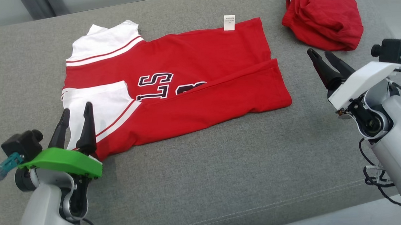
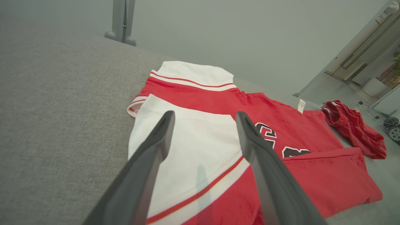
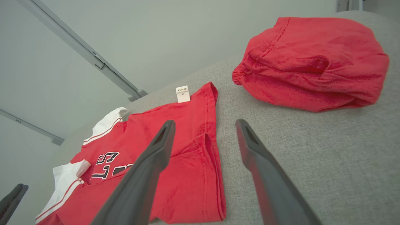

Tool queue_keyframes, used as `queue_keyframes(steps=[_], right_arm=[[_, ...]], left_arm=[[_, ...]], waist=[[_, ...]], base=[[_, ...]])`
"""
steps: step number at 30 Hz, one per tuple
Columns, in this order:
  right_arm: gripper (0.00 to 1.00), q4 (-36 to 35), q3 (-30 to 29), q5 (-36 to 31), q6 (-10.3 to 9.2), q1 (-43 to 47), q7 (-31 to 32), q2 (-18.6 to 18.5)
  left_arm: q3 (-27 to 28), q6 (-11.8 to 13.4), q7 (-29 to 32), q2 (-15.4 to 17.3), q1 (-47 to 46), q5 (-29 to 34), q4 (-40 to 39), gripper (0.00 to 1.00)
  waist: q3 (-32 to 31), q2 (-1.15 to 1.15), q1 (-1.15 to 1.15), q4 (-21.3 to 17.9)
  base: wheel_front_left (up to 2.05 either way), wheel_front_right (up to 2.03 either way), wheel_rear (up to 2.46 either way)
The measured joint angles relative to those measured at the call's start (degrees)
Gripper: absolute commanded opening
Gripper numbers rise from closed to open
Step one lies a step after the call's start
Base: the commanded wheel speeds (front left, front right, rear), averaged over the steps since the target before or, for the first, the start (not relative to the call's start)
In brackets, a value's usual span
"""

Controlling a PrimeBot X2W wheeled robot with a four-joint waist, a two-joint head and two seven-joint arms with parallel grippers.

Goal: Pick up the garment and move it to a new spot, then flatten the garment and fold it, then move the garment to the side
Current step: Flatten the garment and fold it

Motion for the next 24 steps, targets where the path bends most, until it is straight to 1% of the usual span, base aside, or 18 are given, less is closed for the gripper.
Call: queue_keyframes(steps=[6, 8, 11, 15, 20, 24], right_arm=[[1.00, -0.16, -1.89, 1.79, 0.01, 5.17, -4.67, 0.98], [1.00, -0.13, -2.65, 2.60, 0.01, 6.98, -6.03, 1.45], [1.00, -0.11, -3.55, 4.63, 0.01, 9.60, -7.42, 2.81], [1.00, -0.09, -3.93, 6.16, 0.02, 12.44, -8.20, 4.12], [1.00, -0.20, -3.82, 6.56, 0.02, 13.91, -8.69, 4.06], [1.00, -0.52, -3.60, 6.56, 0.03, 14.34, -8.88, 3.96]], left_arm=[[1.99, 0.09, -1.34, -0.56, 6.31, -1.43, 0.16, 1.00], [3.30, 0.27, -1.62, -1.55, 8.03, -2.90, 0.18, 1.00], [5.17, 0.34, -1.91, -3.63, 10.50, -6.93, 0.11, 1.00], [6.25, 0.34, -1.88, -5.52, 13.13, -10.45, -0.22, 1.00], [6.59, 0.34, 0.18, -5.58, 15.57, -12.73, -0.33, 1.00], [7.24, 0.34, 2.25, -6.21, 16.71, -17.58, -0.25, 1.00]], waist=[[-0.84, 0.00, 0.00, 1.06], [-1.27, 0.00, 0.00, 1.35], [-2.02, 0.00, 0.00, 1.65], [-2.95, 0.00, 0.00, 1.86], [-3.45, 0.00, 0.00, 1.97], [-3.70, 0.00, 0.00, 1.96]], base=[[0.00, 0.00, 0.00], [0.00, 0.00, 0.00], [0.00, 0.00, 0.00], [0.00, 0.00, 0.00], [0.00, 0.00, 0.00], [0.00, 0.00, 0.00]])
